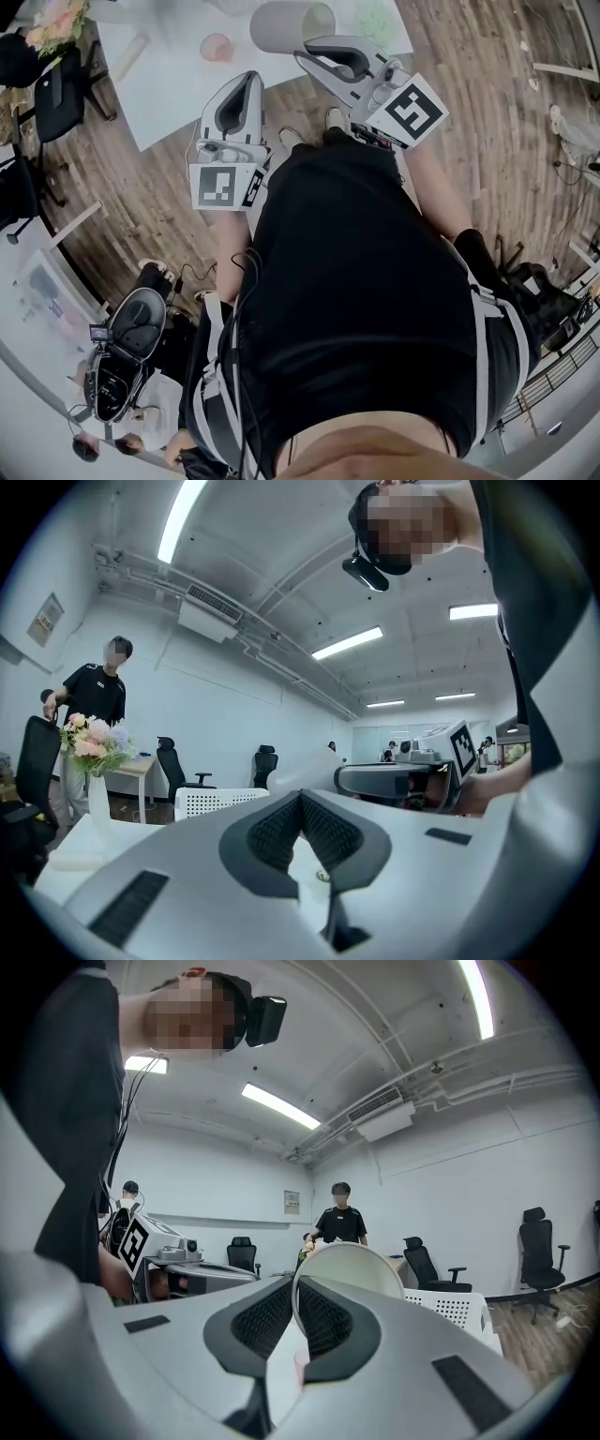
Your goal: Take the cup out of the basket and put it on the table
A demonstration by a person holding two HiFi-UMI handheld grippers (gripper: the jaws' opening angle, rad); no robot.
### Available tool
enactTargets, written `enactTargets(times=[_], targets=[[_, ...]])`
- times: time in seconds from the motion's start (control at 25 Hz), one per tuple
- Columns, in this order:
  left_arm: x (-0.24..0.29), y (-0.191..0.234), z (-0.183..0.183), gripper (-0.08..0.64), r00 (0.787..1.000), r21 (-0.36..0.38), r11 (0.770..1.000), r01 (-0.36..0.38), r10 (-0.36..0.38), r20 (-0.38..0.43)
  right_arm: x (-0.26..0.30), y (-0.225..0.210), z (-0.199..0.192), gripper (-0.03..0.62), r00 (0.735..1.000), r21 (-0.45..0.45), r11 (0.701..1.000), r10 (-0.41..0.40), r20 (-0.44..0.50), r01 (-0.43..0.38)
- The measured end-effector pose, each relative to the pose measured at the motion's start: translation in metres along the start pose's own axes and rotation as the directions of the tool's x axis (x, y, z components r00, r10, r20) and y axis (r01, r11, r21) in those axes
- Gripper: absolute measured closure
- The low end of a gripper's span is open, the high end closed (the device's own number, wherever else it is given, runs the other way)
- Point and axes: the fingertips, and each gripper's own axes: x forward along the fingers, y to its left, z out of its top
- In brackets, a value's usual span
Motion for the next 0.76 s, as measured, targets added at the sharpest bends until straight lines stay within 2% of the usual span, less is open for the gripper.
enactTargets(times=[0.32, 0.56, 0.76], targets=[[0.013, -0.002, 0.000, 0.538, 1.000, 0.002, 1.000, -0.021, 0.021, -0.002, -0.008, -0.008, -0.010, 0.557, 1.000, 0.003, 1.000, 0.023, -0.009, -0.023], [0.011, -0.028, -0.001, 0.538, 1.000, 0.009, 1.000, -0.022, 0.022, 0.005, -0.037, -0.004, -0.007, 0.557, 1.000, 0.008, 1.000, 0.007, 0.009, -0.007], [0.017, -0.021, -0.002, 0.538, 1.000, -0.003, 1.000, -0.025, 0.025, -0.001, -0.032, -0.009, -0.010, 0.557, 1.000, 0.020, 1.000, 0.006, -0.010, -0.006]])
